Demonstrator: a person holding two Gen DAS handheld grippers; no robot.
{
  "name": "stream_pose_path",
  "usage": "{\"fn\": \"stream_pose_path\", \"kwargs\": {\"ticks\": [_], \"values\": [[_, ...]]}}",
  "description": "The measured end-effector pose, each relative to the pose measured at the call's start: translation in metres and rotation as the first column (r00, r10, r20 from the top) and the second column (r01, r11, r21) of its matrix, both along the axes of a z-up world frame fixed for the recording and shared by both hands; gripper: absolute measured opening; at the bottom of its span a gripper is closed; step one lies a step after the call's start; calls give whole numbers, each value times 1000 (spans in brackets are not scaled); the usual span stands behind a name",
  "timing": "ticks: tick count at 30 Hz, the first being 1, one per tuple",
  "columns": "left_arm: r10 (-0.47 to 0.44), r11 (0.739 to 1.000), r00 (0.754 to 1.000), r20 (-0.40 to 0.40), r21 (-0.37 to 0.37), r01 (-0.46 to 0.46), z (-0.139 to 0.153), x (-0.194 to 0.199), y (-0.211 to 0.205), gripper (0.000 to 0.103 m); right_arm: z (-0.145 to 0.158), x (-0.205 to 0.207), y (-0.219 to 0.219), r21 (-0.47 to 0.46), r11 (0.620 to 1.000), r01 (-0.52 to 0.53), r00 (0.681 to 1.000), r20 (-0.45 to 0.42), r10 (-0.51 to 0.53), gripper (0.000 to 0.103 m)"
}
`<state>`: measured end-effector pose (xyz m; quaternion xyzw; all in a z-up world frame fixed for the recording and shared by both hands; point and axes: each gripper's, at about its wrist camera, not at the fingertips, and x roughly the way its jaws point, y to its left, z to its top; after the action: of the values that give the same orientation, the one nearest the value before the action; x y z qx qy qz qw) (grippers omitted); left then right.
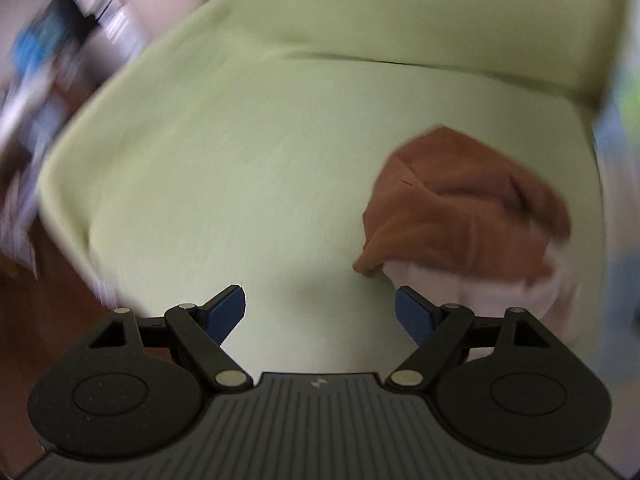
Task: Fold clothes
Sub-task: 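Move both tools down toward the brown garment on the sofa seat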
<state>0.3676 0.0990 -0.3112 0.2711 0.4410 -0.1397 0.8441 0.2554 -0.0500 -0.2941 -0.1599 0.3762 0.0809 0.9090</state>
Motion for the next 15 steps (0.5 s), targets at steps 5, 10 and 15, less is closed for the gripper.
{"fn": "stream_pose_path", "kwargs": {"ticks": [5,10,15], "values": [[-381,909,922,68,209,360,-36,-11,-10,84,-21,18,8,-25,998,-61,998,-2,61,49],[-466,863,883,60,248,439,-59,2,-9,75,-40,37,15,-29,996,-88,996,-13,88,33],[-541,815,840,27,261,517,-73,11,-13,66,-53,51,19,-20,996,-86,996,-27,86,29]]}}
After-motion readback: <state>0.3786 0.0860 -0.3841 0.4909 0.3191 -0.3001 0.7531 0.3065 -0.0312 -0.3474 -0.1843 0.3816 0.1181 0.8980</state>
